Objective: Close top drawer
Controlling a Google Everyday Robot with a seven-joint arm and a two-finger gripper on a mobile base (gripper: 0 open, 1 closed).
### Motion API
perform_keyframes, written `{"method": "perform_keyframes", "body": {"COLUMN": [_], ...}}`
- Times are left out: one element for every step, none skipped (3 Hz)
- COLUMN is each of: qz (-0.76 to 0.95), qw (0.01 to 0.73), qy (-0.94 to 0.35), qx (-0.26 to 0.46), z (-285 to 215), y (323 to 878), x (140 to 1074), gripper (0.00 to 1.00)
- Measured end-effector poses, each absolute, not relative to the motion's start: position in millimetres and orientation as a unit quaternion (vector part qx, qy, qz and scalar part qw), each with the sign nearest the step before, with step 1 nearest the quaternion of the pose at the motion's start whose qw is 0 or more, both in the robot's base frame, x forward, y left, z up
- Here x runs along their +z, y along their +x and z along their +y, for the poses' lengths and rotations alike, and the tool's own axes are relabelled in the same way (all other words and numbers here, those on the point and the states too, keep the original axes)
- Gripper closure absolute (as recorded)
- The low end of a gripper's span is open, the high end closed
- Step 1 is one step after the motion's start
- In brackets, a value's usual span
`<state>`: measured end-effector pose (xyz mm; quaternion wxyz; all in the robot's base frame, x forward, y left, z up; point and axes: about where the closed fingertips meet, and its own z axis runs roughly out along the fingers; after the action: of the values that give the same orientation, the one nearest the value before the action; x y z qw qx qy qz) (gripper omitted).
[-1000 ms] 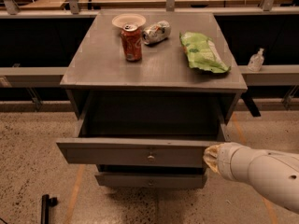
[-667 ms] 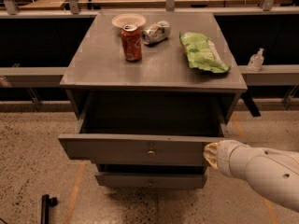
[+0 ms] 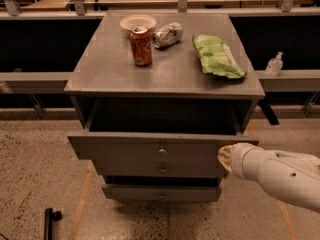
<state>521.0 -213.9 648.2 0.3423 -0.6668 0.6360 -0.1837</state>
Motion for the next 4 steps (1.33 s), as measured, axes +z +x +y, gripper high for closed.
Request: {"method": "perform_keyframes", "body": {"qz": [0.628, 0.625, 0.619, 0.612], "qw": [0.339, 0.336, 0.330, 0.326], "qy": [-0.674, -0.678, -0.685, -0.690], "qx": [-0.189, -0.191, -0.199, -0.207], "z": [-217.3, -219.3, -223.2, -224.9], "y": [542.8, 551.7, 573.4, 594.7], "x": [637.4, 632.6, 621.5, 612.6], "gripper": [1.00, 1.00, 1.00, 1.00]}}
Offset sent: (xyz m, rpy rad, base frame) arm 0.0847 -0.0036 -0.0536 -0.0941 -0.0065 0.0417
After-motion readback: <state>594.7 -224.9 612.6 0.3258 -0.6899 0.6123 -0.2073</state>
